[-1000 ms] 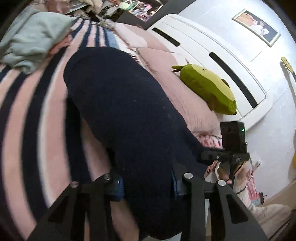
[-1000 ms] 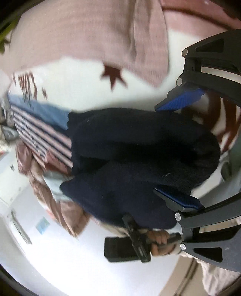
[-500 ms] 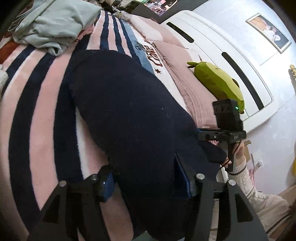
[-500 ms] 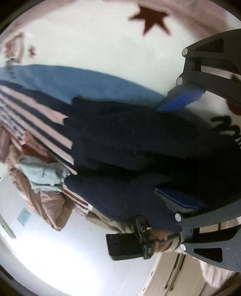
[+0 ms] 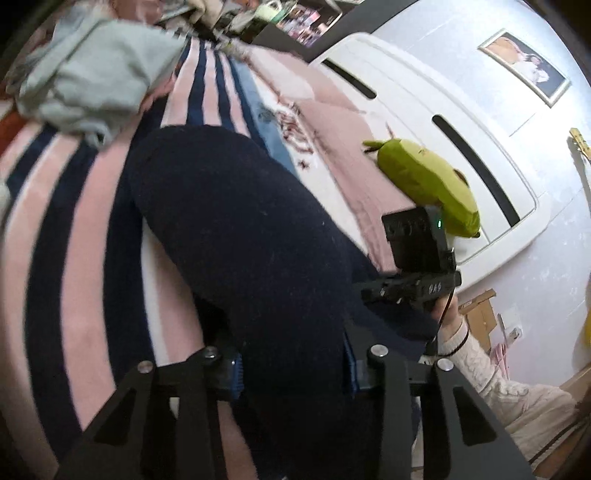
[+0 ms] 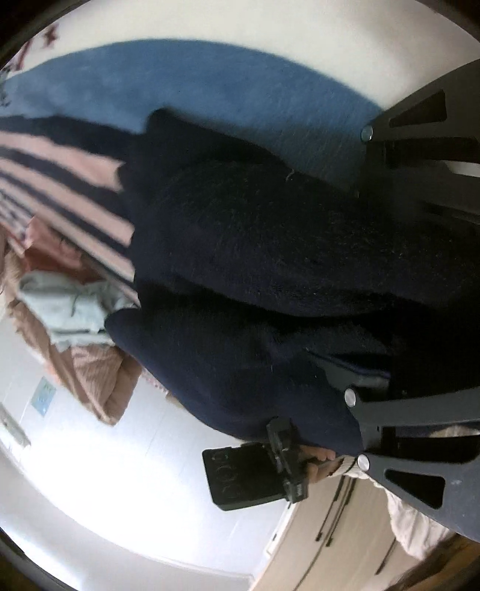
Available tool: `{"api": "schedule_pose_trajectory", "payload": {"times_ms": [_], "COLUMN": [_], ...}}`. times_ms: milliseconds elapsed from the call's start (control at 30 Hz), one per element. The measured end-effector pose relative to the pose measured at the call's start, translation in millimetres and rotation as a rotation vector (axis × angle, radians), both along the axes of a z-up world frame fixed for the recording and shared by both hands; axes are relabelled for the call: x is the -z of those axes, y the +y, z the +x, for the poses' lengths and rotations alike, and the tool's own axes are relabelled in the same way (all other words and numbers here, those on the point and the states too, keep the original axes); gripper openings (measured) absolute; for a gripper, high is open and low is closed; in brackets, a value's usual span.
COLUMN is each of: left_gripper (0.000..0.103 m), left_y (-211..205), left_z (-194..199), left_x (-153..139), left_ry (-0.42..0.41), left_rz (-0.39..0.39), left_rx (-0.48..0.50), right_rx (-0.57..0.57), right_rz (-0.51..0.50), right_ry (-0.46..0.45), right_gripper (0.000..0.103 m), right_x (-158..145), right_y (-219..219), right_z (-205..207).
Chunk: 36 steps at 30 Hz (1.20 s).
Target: Fold small clothes
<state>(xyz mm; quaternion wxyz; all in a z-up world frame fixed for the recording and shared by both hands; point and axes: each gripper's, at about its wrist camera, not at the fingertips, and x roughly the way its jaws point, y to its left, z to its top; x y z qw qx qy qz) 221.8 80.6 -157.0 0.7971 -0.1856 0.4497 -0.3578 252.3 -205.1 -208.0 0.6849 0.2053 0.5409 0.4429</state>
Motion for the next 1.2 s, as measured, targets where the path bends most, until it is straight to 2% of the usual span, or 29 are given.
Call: {"api": "schedule_pose_trajectory", "payload": {"times_ms": [167, 333, 433, 533, 733, 833, 967, 1100, 1200], "left_gripper": [0.035, 0.035, 0.035, 0.035, 0.035, 0.035, 0.036, 0.037, 0.038], "left_y": [15.2, 46.2, 76.0, 99.3, 173.6, 212.6, 255.4, 290.1, 312.7], "left_z": [-6.0, -23.7, -40.4, -56.2, -79.8, -86.4, -88.1, -75.7, -58.1], "left_x": [-44.5, -91.6, -124.1, -149.5, -190.2, -199.7, -199.7, -182.4, -155.3], "left_ry": [-0.106, -0.189, -0.243, -0.299, -0.329, -0.321, -0.286, -0.231, -0.168], "left_rz": [0.045, 0.092, 0.127, 0.206, 0.259, 0.276, 0.308, 0.338, 0.354], "left_rx": [-0.002, -0.033, -0.064, -0.085, -0.192, -0.247, -0.299, -0.331, -0.353], "right_rx": [0.011, -0.016, -0.043, -0.075, -0.136, -0.168, -0.205, -0.223, -0.219], "right_rz": [0.011, 0.031, 0.047, 0.064, 0.1, 0.107, 0.104, 0.057, 0.019], "right_ry": [-0.093, -0.19, -0.239, -0.279, -0.311, -0.3, -0.251, -0.209, -0.135], "right_gripper": [0.041, 0.04, 0.04, 0.04, 0.04, 0.04, 0.04, 0.04, 0.04], "right_x": [-31.6, -78.2, -103.6, -127.5, -161.4, -170.4, -166.1, -151.8, -129.2], "right_y": [16.6, 54.7, 81.0, 109.2, 192.9, 243.2, 288.5, 330.6, 349.0], "right_z": [-11.7, -19.2, -23.3, -27.7, -30.7, -29.9, -30.9, -27.7, -13.8]}}
